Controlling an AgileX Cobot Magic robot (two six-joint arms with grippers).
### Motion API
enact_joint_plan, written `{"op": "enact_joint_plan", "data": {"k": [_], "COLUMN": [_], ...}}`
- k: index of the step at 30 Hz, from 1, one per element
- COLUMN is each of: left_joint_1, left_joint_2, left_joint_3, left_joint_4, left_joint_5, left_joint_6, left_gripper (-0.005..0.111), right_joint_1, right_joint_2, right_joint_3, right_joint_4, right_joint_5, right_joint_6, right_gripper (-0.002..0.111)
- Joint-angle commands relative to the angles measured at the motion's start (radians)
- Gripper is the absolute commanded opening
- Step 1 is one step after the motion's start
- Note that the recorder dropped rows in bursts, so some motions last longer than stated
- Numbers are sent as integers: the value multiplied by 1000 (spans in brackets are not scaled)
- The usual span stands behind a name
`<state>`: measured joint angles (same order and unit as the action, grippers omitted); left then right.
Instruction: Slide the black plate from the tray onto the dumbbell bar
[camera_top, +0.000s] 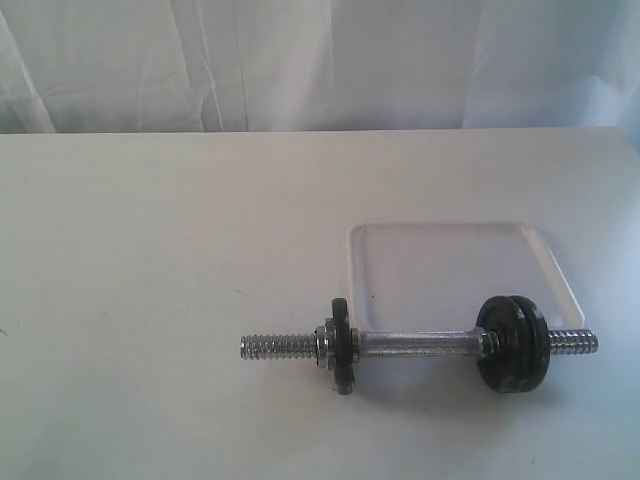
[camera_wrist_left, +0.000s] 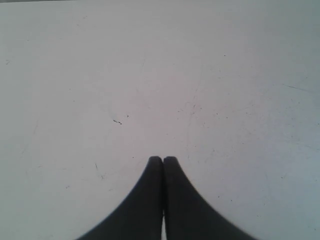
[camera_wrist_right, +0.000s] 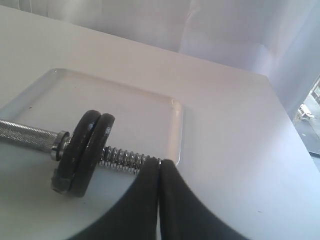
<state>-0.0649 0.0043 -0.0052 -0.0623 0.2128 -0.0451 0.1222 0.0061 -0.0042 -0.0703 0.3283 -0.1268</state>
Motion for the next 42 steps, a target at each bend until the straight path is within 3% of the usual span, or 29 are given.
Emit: {"op": "enact_joint_plan", "data": {"k": [1,23,30,42], "left_joint_1": [-6,-6,-6,-6], "left_joint_2": [-4,-4,-4,-4], "left_joint_3": [5,5,5,5], "left_joint_4": [-12,-12,-12,-12], "left_joint_5": [-1,-1,-1,-1], "left_joint_6": [-4,-4,-4,-4], "left_gripper": [0,0,0,0], "right_joint_1": [-6,-4,-4,-4], "right_joint_2": [-6,-6,-6,-6], "right_joint_3": [4,4,4,4], "right_joint_4": [-9,-8,-8,-8], "right_joint_5": [-9,-8,-19,-14], "right_joint_6": [-4,16,247,256], "right_gripper": [0,0,0,0]}}
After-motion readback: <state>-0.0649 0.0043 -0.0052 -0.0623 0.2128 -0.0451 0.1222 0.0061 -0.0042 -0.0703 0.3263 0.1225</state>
